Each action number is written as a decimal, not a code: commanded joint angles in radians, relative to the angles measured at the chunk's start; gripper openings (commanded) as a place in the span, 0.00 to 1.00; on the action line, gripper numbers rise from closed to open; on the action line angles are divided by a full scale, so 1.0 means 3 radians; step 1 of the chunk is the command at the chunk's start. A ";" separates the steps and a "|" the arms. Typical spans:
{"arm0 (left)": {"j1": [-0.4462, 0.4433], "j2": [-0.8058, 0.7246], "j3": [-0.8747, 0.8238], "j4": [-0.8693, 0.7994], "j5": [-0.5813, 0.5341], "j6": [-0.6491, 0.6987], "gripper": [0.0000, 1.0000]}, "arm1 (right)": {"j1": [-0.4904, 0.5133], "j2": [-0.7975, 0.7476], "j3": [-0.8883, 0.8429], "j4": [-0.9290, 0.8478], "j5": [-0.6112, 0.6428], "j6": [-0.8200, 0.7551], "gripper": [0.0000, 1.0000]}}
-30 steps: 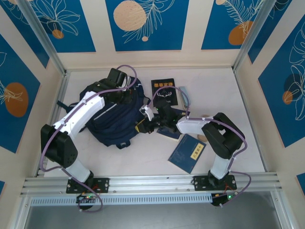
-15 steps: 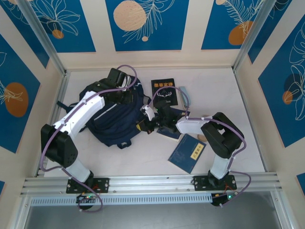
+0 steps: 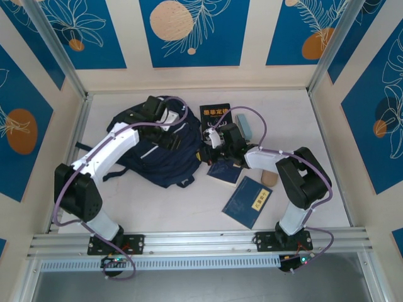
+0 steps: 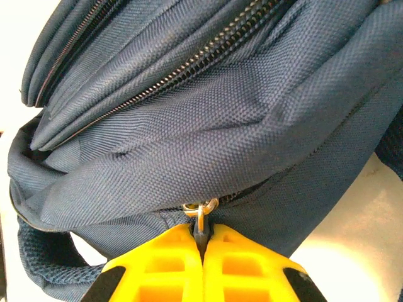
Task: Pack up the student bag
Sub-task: Unzip the student bag at the center of the table.
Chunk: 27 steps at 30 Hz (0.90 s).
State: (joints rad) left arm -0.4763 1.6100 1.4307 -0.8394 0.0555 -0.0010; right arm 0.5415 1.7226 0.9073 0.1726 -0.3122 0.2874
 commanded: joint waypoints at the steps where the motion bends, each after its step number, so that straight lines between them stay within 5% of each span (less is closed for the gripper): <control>1: -0.0060 0.0103 -0.0030 -0.0005 -0.0124 0.0197 0.59 | -0.0029 -0.0062 0.0176 -0.0022 -0.0160 0.0029 0.00; 14: -0.0058 0.0592 0.0124 -0.0002 -0.0170 0.0376 0.52 | -0.0054 -0.0049 0.0217 -0.0051 -0.0207 0.0081 0.00; 21: -0.0059 0.0582 0.0150 0.0248 -0.0436 0.0060 0.01 | -0.0027 -0.0157 0.0155 -0.0215 -0.0117 -0.0150 0.00; 27: -0.0106 0.0651 0.0465 0.0137 -0.0768 -0.0714 0.00 | 0.0210 -0.0425 0.0024 -0.0374 -0.0153 -0.0380 0.00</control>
State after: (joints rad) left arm -0.5022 1.7824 1.4967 -0.8322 -0.0689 -0.0742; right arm 0.5560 1.6642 0.9314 0.0849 -0.3134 0.2333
